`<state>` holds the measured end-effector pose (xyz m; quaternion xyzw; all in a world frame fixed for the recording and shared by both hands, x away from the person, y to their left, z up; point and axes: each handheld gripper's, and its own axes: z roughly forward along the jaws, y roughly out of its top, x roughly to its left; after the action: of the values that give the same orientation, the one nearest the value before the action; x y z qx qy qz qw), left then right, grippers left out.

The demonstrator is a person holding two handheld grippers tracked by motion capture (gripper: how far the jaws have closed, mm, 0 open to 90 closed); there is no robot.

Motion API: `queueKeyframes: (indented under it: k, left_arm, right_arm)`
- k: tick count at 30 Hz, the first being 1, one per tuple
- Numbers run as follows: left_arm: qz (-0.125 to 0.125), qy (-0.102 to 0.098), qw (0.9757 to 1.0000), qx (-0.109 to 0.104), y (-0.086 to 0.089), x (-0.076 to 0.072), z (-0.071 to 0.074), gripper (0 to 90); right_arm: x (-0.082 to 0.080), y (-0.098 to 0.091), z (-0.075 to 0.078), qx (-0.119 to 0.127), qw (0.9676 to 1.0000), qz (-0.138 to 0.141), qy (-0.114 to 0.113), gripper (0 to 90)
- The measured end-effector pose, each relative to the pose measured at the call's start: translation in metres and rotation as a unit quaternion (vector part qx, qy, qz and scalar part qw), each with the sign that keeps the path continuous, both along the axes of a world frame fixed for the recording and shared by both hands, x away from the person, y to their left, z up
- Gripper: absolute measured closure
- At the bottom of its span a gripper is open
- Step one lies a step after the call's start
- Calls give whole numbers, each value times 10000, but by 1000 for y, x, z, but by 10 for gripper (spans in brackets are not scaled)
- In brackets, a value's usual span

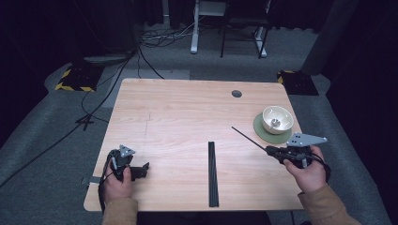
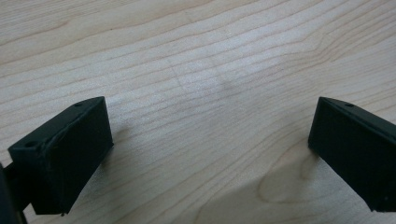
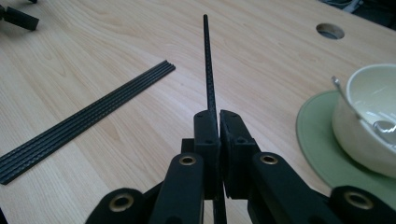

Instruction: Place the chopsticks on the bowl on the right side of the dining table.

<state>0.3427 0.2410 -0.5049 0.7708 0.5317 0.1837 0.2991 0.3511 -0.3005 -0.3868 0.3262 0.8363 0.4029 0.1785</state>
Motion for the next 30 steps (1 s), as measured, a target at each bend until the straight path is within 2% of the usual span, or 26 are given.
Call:
queueKeyframes:
  k: [4,5,7,10,15,21,26,27,28,30]
  left_arm:
    - [1,-1,10000,1,0,0,0,0]
    - [0,-2,10000,2,0,0,0,0]
    - [0,-1,10000,1,0,0,0,0]
    - [0,0,10000,3,0,0,0,0]
    - [1,1,10000,0,0,0,0,0]
    - [19,-18,10000,38,0,1,0,0]
    - [25,-28,10000,28,0,1,0,0]
    - [25,-28,10000,28,0,1,0,0]
    - [26,-27,10000,27,0,1,0,0]
    - [27,-28,10000,25,0,1,0,0]
  right_arm:
    - [3,-3,9,69,10000,61,-31,866]
    - [6,-7,16,85,9999,89,-75,866]
    - [8,-9,20,79,9999,110,-106,866]
    - [16,-15,34,90,9997,124,-199,866]
    - [25,-24,44,135,9995,152,-262,866]
    - [42,-35,49,203,9994,135,-259,866]
    - [63,-46,50,48,9994,37,-339,866]
    - [63,-46,50,48,9994,37,-339,866]
    - [72,-50,48,30,9992,133,-374,866]
    - [78,-53,47,-53,9989,147,-439,866]
